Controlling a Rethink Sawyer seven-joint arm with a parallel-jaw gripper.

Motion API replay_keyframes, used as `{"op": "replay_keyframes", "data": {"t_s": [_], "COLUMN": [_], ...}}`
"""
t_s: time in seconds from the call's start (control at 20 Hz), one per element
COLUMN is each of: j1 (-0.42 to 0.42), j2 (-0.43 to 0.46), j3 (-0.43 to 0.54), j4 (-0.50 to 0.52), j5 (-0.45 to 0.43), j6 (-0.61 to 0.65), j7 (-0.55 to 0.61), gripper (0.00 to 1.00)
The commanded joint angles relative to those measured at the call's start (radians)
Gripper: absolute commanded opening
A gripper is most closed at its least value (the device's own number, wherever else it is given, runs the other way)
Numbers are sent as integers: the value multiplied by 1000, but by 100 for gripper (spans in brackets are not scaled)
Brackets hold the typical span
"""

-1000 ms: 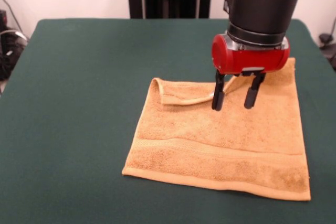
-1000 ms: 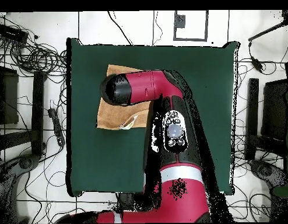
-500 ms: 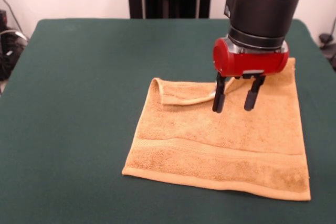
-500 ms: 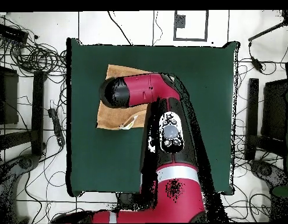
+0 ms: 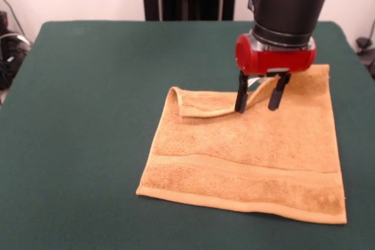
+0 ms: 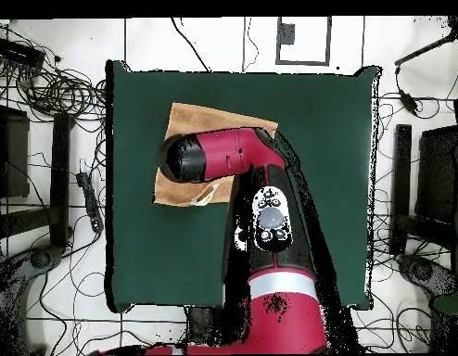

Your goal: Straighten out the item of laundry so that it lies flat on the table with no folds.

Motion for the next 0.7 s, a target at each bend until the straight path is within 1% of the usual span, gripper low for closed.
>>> {"op": "replay_keyframes", "data": {"t_s": [0.05,0.35,0.55,0.7], "j1": [22,16,22,25], "j2": [-64,-94,-105,-82], "j3": [18,33,12,5], "j4": [181,221,247,222], "j5": [9,5,-5,-22], "j6": [39,25,-15,-30], "j7": [93,72,105,102], "gripper": [100,100,100,100]}}
